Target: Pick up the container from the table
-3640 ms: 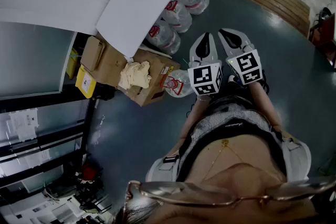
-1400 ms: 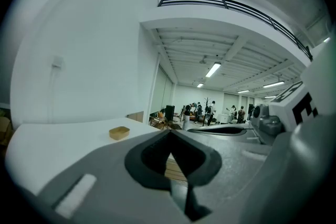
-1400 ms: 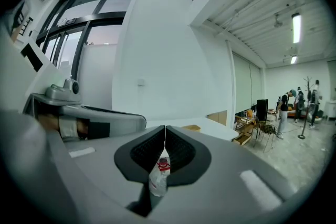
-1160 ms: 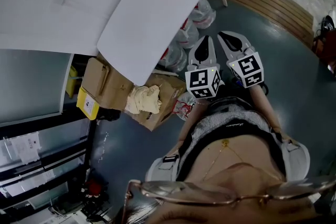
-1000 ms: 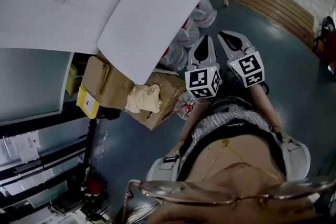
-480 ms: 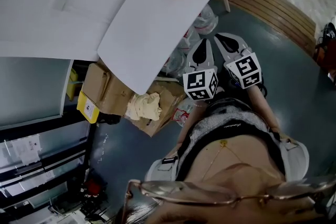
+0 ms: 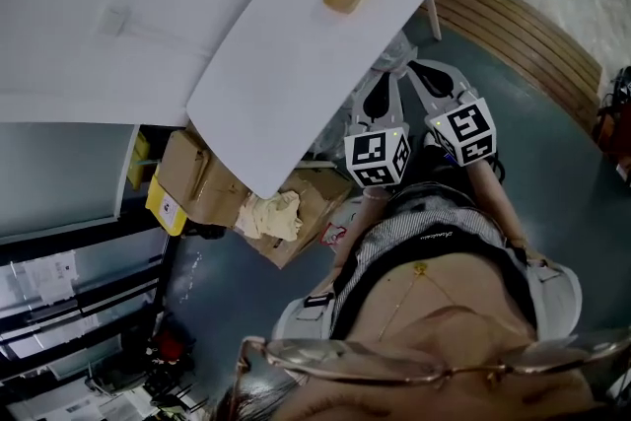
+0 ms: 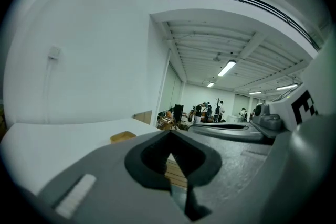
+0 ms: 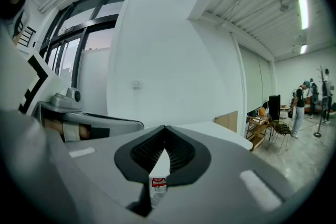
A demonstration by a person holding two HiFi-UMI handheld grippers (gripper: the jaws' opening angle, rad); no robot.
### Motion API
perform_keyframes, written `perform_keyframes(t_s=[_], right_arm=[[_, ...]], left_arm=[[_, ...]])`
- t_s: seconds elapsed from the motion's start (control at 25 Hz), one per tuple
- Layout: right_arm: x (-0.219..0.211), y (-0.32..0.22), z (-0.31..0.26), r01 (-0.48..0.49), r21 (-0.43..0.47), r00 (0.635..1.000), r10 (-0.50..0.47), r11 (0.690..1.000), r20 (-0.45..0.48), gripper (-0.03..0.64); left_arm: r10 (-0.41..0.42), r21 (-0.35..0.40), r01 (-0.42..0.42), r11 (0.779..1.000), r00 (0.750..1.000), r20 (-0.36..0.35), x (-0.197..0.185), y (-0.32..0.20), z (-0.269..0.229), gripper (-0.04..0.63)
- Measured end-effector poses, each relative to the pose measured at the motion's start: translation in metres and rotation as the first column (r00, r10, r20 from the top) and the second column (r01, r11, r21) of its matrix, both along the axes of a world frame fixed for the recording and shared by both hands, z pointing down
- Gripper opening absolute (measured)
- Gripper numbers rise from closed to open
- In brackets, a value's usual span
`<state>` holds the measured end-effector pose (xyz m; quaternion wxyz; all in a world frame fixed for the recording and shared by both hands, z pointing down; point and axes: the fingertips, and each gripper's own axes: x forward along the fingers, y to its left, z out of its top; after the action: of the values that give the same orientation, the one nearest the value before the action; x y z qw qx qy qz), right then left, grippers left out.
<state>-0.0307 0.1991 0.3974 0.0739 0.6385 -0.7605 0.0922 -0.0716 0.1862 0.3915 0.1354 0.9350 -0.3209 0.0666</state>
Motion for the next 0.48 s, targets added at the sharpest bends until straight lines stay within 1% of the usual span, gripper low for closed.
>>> perform_keyframes(t_s=[0.28, 0.48], right_arm=[[0.013, -0.033, -0.005, 0.088, 0.011, 0.996, -0.088, 0.996, -0.001, 0.026], [0.028, -0.044, 0.000, 0.115, 0.010, 0.993, -0.115, 0.993, -0.001, 0.026]], left_arm=[[-0.069, -0.001, 0.069, 0.998, 0.998, 0.006, 0.017, -0.030, -0.001, 0.000], [-0.095, -0.016, 0.095, 0.995, 0.995, 0.008, 0.030, -0.041, 0.004, 0.000]])
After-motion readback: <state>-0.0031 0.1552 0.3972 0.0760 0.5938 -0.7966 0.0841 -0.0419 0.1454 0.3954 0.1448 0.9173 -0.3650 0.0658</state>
